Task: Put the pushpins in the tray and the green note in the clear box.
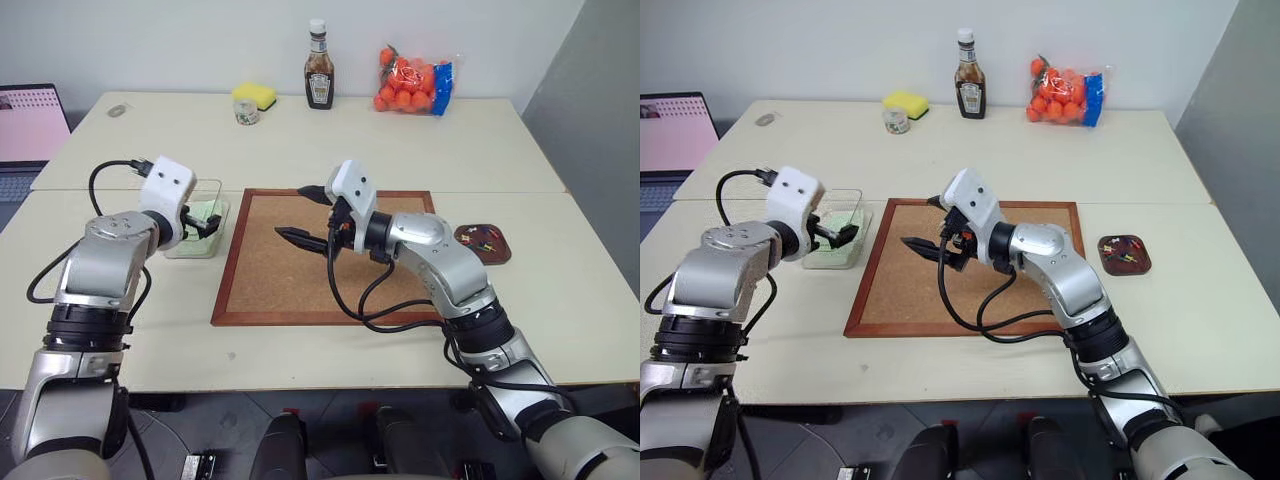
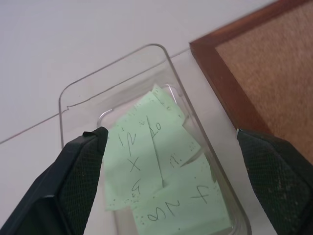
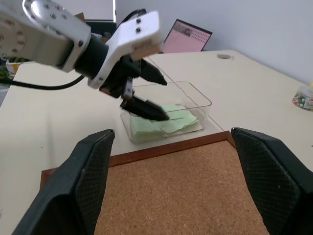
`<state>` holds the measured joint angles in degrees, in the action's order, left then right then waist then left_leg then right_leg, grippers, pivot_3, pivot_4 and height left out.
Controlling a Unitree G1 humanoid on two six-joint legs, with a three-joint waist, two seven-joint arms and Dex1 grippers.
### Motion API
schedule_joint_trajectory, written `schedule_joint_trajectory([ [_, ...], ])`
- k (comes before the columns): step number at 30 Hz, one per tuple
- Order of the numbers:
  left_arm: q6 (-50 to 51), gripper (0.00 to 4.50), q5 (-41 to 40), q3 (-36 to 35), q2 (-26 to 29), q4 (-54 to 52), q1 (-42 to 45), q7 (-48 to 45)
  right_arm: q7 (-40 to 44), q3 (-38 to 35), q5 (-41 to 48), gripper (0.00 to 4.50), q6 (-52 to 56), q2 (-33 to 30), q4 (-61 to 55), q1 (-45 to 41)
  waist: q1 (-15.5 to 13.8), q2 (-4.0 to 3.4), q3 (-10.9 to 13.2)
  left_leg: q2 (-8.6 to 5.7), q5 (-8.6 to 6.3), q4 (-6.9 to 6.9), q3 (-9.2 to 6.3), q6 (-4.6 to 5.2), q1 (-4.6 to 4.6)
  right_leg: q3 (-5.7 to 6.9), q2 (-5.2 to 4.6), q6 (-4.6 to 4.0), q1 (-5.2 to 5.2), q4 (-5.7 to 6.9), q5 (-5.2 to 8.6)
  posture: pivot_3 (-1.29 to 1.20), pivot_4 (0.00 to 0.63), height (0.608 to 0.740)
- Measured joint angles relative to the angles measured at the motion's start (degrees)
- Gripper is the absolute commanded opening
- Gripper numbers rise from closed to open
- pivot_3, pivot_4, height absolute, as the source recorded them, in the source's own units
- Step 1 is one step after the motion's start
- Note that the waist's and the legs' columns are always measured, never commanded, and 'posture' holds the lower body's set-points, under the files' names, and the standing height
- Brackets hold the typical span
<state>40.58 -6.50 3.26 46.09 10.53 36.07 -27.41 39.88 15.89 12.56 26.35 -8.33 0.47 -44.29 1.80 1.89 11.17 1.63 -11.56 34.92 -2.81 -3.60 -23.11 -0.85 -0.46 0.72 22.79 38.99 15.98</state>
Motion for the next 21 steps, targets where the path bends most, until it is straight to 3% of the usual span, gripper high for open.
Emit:
schedule_joint_trajectory([
  [5, -5.8, 4.46, 1.3, -1.2, -0.9, 1.7, -0.1, -0.2, -0.5, -0.4, 0.0, 4.06, 0.0, 0.2, 0.0, 0.1, 0.0, 0.00, 0.0, 0.02, 0.01, 0.10, -0.06, 0.02, -0.53, 0.00, 0.08, -0.04, 0.51, 0.09, -0.04, 0.00, 0.150, 0.740],
  [10, -9.9, 4.46, -3.9, -7.4, -7.4, -4.9, -2.4, -0.7, -1.6, -1.8, 0.0, 4.06, 0.0, -1.0, -3.4, 2.0, -0.3, 0.01, 0.0, 0.02, 0.01, 0.17, -0.13, 0.01, -0.81, 0.05, 0.03, -0.08, 0.62, 0.06, -0.07, 0.00, 0.150, 0.740],
  [16, -6.3, 4.46, -11.0, -12.4, -15.6, -16.2, -4.6, 2.1, -1.6, -7.7, 2.7, 4.06, 2.9, -8.6, -16.6, 9.7, -0.3, 0.02, 0.0, -0.07, 0.00, 0.26, -0.13, 0.03, -0.80, 0.04, -0.13, 0.02, 0.52, 0.03, -0.11, 0.00, 0.150, 0.740],
  [21, -5.7, 4.46, -11.6, -9.7, -16.0, -22.4, -8.7, -0.5, -1.2, -15.5, 7.1, 4.06, 6.8, -14.9, -23.5, 18.1, -0.2, 0.02, 0.0, -0.06, 0.01, 0.25, -0.13, 0.03, -0.66, 0.02, 0.14, 0.01, 0.47, 0.07, -0.11, 0.00, 0.150, 0.740],
])
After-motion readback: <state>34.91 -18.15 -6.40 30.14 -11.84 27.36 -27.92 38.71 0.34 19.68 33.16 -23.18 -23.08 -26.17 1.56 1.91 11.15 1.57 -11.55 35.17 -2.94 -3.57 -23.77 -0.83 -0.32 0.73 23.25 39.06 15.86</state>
